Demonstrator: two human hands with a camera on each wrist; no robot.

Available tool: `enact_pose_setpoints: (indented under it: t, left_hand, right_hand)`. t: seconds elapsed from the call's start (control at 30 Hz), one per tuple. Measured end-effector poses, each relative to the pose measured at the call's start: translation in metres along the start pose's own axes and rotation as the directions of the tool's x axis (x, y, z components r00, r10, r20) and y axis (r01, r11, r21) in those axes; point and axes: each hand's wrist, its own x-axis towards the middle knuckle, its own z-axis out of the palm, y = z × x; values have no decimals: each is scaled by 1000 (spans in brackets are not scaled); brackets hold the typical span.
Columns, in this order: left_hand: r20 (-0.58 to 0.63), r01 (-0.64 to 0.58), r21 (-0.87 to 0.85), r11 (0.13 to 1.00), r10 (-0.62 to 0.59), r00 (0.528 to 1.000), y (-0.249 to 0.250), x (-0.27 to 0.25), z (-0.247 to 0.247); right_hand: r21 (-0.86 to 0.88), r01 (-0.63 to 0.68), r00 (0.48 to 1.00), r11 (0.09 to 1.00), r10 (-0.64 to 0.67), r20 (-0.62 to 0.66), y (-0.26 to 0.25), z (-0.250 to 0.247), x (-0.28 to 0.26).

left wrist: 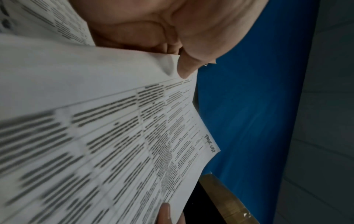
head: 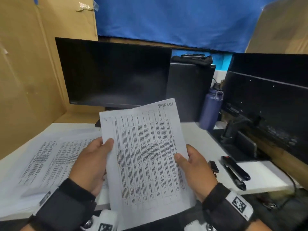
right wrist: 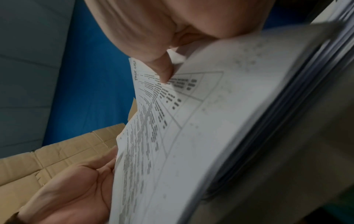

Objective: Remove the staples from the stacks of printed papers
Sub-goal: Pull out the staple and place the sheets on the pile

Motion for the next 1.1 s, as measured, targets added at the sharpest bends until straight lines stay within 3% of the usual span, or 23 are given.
enact_pose_setpoints:
  t: [0.2, 0.3, 0.37, 0.43, 0.53, 0.6, 0.8, 0.9, 1.0, 1.1]
  left_hand:
    - [-47, 32, -96, 995, -37, 998, 2, 2, -6]
    - [-76, 22, -78, 997, -28, 997, 5, 4, -14]
    - [-108, 9, -53, 999, -15, 994, 11, 7, -23]
    - [-126, 9, -39, 999, -14, 992, 17, 8, -29]
    - [-118, 17, -17, 1000, -19, 993, 21, 7, -32]
    - [-94, 30, 6, 1000, -30, 995, 21, 3, -30]
    - [4, 12, 98, 995, -12, 1000, 19, -7, -24]
    - [32, 3, 125, 992, -7, 999, 16, -11, -22]
    - [58, 11, 161, 987, -20, 998, 8, -15, -18]
    - [105, 13, 181, 983, -32, 994, -4, -21, -9]
  right_hand:
    - [-89, 17, 994, 996, -7, 108, 4, -8, -5]
    - [-275, 31, 993, 961, 1, 114, 4, -31, 4]
    - [-543, 25, 999, 839, 5, 53, 10, -58, 17]
    - [-760, -29, 999, 649, 48, 2, 17, -85, 29]
    - [-868, -133, 969, 478, 246, -13, 36, -104, 44]
    - [-897, -144, 942, 418, 336, 5, 48, -104, 50]
    - [-709, -332, 921, 622, 375, -102, 59, -104, 58]
    - [-412, -426, 905, 805, 370, -213, 56, -116, 52]
    - [-14, -347, 903, 938, 330, -276, 32, -113, 38]
    - [188, -209, 961, 960, 237, -142, -13, -84, 10]
